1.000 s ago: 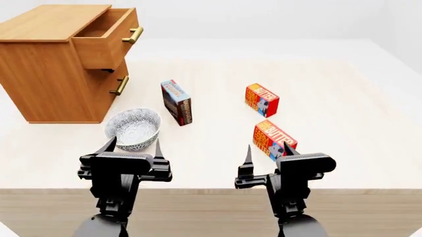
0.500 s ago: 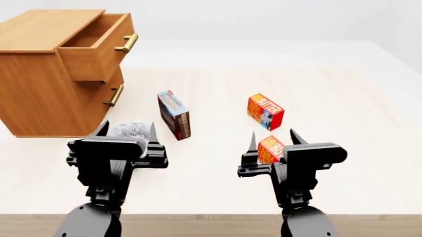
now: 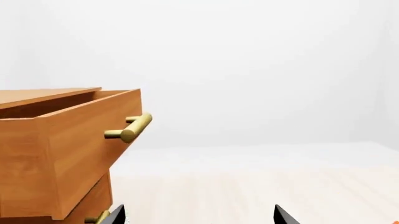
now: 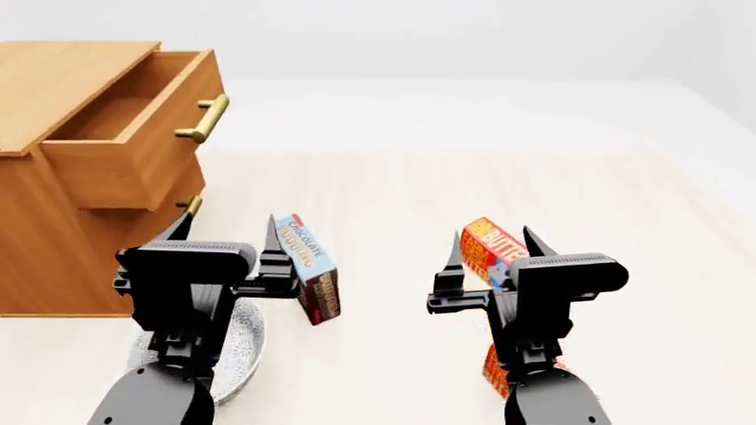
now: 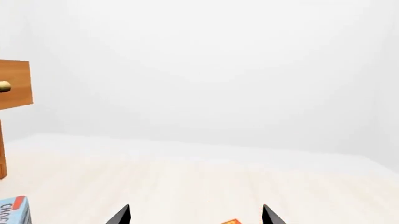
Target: Put the butter at the front in the top drawer of the cabinet and close it.
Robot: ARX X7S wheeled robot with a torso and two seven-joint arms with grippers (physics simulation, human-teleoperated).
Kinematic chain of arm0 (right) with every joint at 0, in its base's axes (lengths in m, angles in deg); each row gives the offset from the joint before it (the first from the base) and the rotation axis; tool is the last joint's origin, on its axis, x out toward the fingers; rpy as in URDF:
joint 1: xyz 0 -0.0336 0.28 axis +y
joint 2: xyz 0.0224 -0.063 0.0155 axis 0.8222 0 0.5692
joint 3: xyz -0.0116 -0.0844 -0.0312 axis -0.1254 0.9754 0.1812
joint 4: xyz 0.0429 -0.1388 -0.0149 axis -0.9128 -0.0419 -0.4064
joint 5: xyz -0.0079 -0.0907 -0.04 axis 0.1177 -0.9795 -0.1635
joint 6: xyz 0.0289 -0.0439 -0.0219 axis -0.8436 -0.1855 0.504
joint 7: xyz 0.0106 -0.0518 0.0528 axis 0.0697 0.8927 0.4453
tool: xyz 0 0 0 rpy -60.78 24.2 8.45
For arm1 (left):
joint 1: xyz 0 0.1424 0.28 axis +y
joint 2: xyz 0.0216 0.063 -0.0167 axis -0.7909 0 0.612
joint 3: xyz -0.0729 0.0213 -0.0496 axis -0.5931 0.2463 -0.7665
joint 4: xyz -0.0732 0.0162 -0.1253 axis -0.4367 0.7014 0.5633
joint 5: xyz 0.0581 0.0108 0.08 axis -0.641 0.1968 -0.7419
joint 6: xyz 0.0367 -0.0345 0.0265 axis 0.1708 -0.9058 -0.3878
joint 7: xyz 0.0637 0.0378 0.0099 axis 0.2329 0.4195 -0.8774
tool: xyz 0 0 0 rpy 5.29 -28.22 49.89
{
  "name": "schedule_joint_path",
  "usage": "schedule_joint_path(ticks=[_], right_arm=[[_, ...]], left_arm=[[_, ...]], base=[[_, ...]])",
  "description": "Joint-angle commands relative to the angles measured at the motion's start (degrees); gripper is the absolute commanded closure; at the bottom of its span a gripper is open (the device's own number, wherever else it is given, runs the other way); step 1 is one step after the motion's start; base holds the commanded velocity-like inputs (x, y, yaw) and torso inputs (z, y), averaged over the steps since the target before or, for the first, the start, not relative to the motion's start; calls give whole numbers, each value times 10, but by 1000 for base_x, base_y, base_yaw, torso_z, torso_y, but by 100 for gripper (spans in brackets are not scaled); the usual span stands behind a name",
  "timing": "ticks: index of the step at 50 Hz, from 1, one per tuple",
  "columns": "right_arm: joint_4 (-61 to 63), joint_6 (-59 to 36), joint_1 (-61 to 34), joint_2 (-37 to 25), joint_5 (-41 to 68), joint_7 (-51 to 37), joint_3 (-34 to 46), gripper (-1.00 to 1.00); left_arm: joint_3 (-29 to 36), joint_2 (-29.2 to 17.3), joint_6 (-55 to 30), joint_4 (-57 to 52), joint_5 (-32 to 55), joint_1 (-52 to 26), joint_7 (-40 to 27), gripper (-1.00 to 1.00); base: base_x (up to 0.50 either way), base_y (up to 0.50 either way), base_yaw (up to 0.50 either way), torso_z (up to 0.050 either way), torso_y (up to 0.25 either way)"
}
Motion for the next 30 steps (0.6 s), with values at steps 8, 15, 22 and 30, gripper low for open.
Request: schedule_joint_path(ticks=[8, 15, 22, 30], right_arm=[[-1, 1, -1, -5, 9, -8, 4, -100], [-4, 0, -2, -7, 9, -14, 5, -100], [-3, -1, -1, -10, 10, -17, 8, -100], [-6, -1, -2, -11, 11, -19, 14, -100]], left_arm=[[4, -4, 1, -4, 6, 4, -6, -100], [6, -6, 2, -2, 8, 6, -8, -100], [8, -9, -2, -3, 8, -2, -11, -100], [5, -21, -41, -12, 28, -64, 1, -100]], base=[[466, 63, 0, 0, 2], [35, 0, 0, 0, 0], [0, 0, 0, 0, 0], [0, 0, 0, 0, 0]])
